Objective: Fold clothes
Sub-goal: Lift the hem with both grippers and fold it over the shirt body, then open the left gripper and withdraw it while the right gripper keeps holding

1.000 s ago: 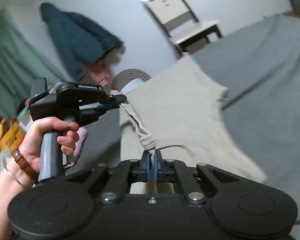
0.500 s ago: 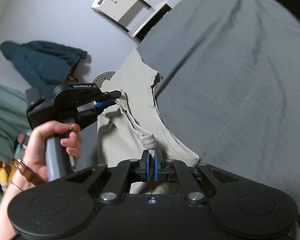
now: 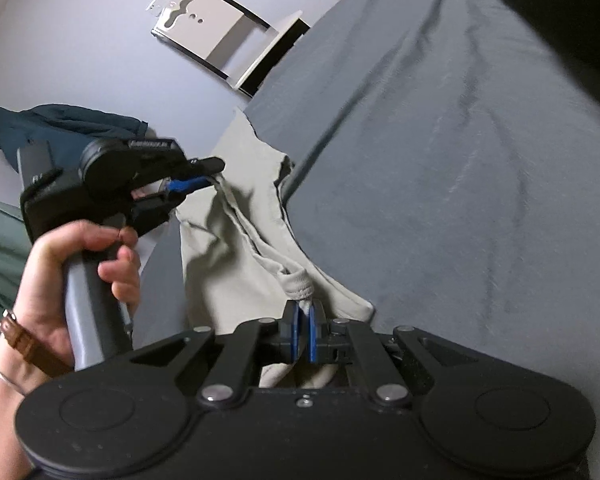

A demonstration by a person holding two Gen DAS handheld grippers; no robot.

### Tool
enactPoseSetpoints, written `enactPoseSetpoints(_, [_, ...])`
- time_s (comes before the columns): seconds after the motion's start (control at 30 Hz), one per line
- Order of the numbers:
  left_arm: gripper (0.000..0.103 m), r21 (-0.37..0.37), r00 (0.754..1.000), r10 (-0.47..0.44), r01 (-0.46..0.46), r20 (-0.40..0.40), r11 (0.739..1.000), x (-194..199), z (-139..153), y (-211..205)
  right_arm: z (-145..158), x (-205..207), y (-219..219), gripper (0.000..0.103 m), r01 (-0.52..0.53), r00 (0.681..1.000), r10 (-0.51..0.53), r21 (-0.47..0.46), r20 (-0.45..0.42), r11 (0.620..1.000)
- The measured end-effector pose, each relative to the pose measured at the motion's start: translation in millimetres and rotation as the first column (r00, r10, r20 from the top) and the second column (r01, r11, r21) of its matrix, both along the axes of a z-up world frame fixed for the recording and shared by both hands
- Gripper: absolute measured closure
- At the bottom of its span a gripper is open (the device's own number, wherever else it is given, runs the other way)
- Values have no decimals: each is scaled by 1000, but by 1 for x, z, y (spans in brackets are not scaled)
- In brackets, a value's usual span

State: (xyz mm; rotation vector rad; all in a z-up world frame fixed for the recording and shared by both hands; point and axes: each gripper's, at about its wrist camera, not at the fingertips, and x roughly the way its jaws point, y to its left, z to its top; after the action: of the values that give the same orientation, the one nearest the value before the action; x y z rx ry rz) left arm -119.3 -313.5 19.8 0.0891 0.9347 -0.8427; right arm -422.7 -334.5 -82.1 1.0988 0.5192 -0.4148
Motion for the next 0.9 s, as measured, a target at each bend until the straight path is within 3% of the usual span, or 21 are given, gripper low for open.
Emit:
enactPoseSetpoints(0.2, [93, 61, 1000, 20, -21, 12, 998, -7, -7, -3, -2, -2, -2, 97, 0, 1000, 0, 12, 4, 1000])
enactPoseSetpoints(0.4, [91, 49, 1000, 28, -28, -3, 998, -5, -6, 11, -10, -4, -10, 97, 21, 999, -25, 90, 34, 996])
enactPoseSetpoints(0.43, [86, 51, 999, 32, -31, -6, 998, -5, -4, 14, -12, -4, -11, 97, 25, 999, -28, 94, 30, 995])
enactPoseSetpoints(0.57, [44, 80, 999, 12, -15, 36, 997, -8, 18, 21, -17, 1, -12, 94, 33, 999, -34, 101, 8, 994])
enactPoseSetpoints(0.6, [36, 92, 996, -16, 9, 84, 996, -12, 28, 23, -19, 3, -12, 94, 34, 999, -35, 105, 3, 994])
enactPoseSetpoints(0.63, [35, 106, 989, -49, 35, 138, 994, -16, 40, 26, -20, 4, -12, 94, 36, 999, -36, 110, -2, 993])
enactPoseSetpoints(0.67, [34, 135, 973, -94, 67, 211, 989, -20, 53, 28, -22, 5, -12, 94, 38, 999, -38, 114, -6, 993])
enactPoseSetpoints(0.73, [34, 249, 903, -213, 124, 372, 961, -29, 84, 32, -25, 4, -12, 92, 32, 999, -31, 124, -10, 992])
enactPoseSetpoints(0.77, [34, 316, 851, -278, 140, 446, 938, -32, 99, 36, -25, 4, -12, 88, 24, 1000, -23, 129, -7, 991])
enactPoseSetpoints(0.83, [34, 452, 711, -399, 127, 579, 883, -39, 132, 48, -24, 3, -11, 79, 1, 1000, -1, 132, 3, 991])
enactPoseSetpoints(0.9, [34, 545, 591, -487, 94, 643, 833, -45, 163, 58, -22, 4, -9, 71, -30, 1000, 28, 130, 12, 991])
